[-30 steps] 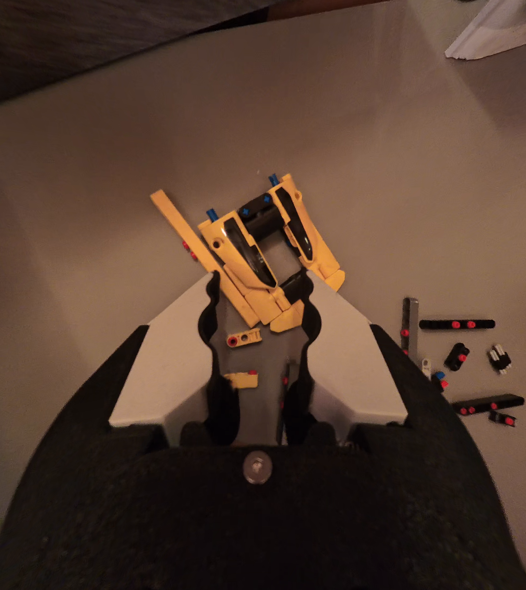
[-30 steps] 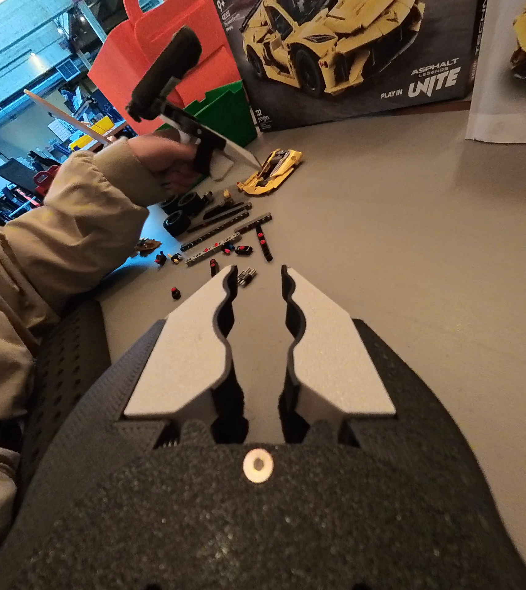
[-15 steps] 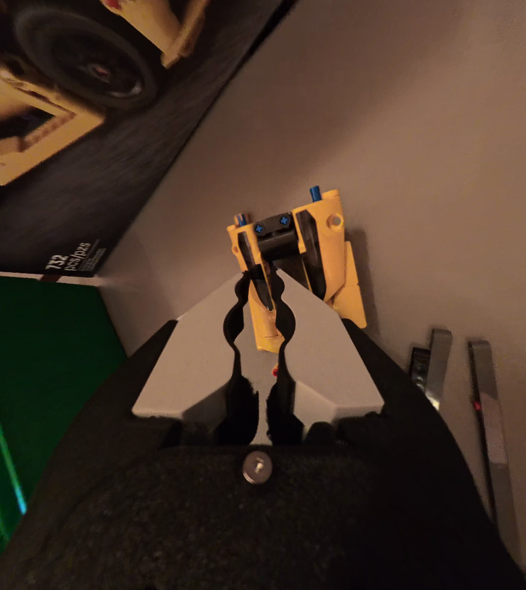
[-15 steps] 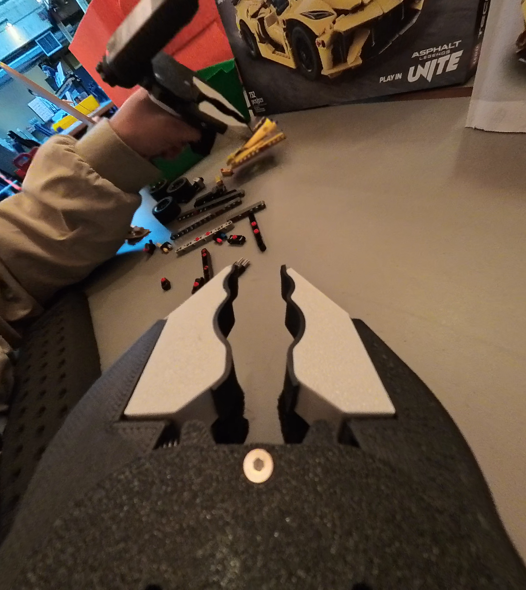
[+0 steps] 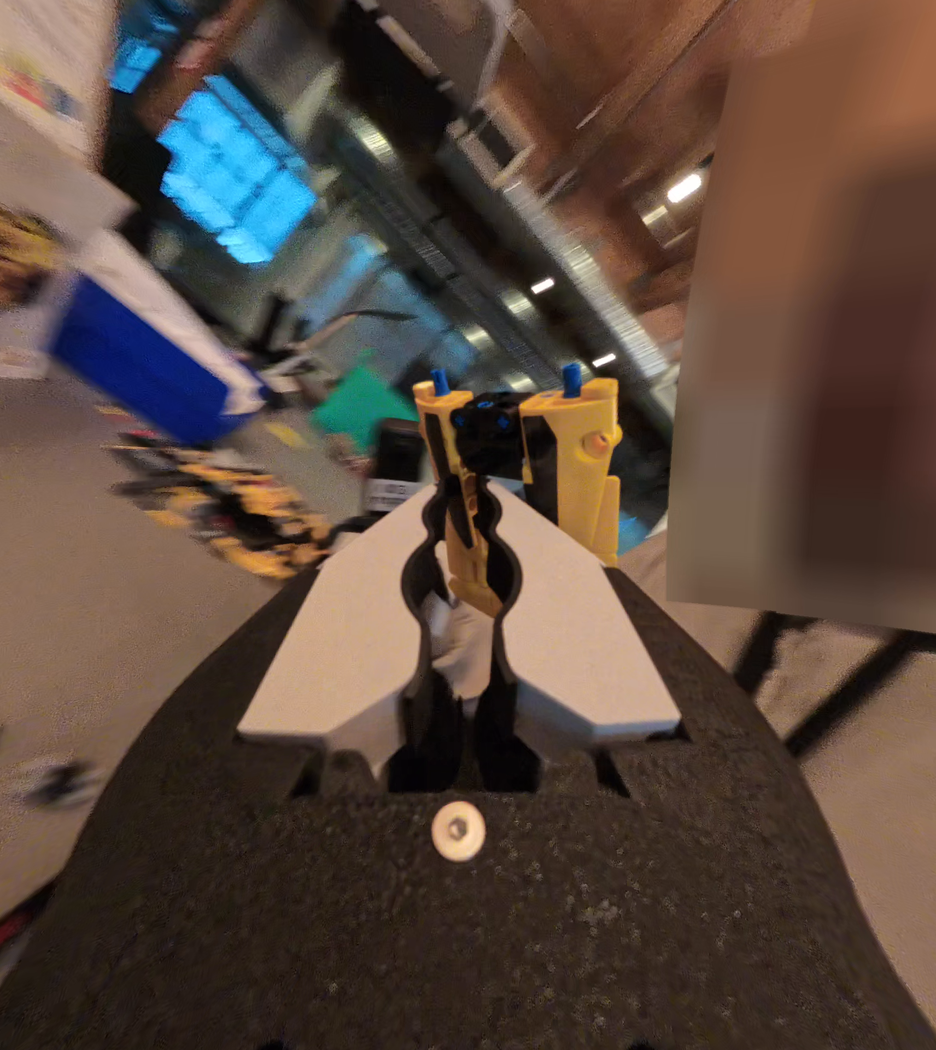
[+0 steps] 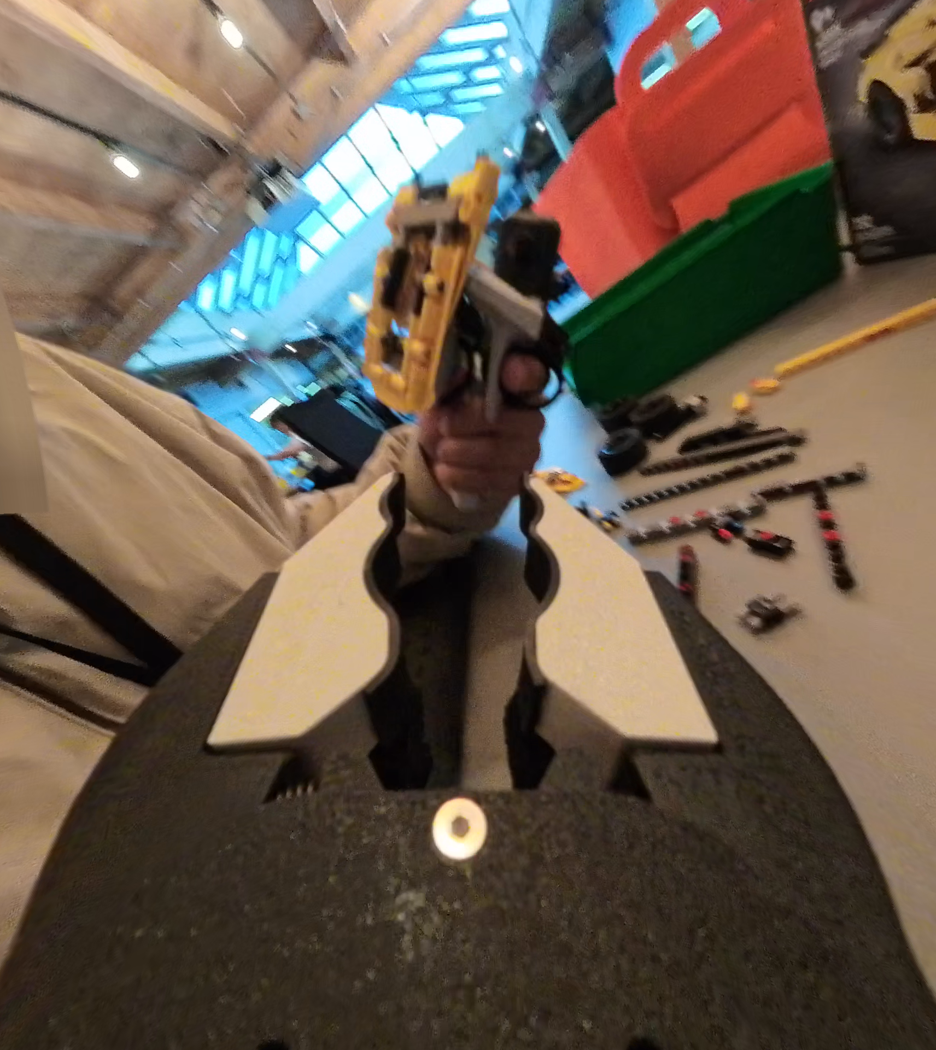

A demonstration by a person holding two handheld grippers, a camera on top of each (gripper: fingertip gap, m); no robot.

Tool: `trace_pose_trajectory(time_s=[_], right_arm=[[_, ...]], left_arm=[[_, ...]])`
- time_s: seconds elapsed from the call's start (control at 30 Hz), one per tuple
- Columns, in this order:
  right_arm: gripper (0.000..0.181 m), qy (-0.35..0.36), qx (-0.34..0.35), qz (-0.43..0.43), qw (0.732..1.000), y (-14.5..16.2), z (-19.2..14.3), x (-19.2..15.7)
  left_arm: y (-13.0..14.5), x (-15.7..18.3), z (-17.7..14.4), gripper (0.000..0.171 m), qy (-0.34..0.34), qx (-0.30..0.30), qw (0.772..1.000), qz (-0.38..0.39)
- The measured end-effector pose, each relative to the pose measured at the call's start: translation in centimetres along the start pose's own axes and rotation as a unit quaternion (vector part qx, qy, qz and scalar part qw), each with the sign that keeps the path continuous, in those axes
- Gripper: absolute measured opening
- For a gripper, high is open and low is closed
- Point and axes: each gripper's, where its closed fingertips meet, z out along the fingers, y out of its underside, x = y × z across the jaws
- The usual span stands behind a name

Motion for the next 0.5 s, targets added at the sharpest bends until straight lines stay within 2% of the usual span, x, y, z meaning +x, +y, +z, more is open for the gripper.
trace_pose_trajectory(time_s=[0.03, 0.1, 0.2, 0.27, 0.33, 0.43, 0.5], right_arm=[[0.037, -0.042, 0.028, 0.036, 0.998, -1.1, -0.3, -1.1], [0.032, -0.102, 0.062, 0.093, 0.988, -2.3, -1.3, -2.3], [0.028, -0.106, 0.081, 0.108, 0.985, -2.6, -2.3, -2.4], [0.019, -0.122, 0.056, 0.094, 0.986, -1.7, -2.5, -3.4], [0.021, -0.116, 0.015, 0.091, 0.989, -0.1, -2.0, -3.5], [0.022, -0.119, -0.002, 0.092, 0.989, 0.7, -1.6, -3.9], [0.0, -0.134, -0.015, 0.083, 0.987, 1.1, -1.6, -4.5]], left_arm=[[0.9, 0.4, 0.5, 0.009, 0.035, 0.01, 0.999, -0.024], [2.6, 0.0, 1.3, 0.009, 0.056, 0.015, 0.998, -0.036], [5.3, -0.3, 2.4, 0.009, 0.074, -0.017, 0.996, -0.052], [6.6, -0.4, 3.1, 0.009, 0.074, -0.037, 0.995, -0.054], [7.2, -0.8, 3.4, 0.009, 0.062, -0.049, 0.996, -0.044], [7.5, -0.2, 3.3, 0.009, 0.076, -0.051, 0.995, -0.044], [8.0, -0.2, 3.5, 0.009, 0.077, -0.059, 0.994, -0.046]])
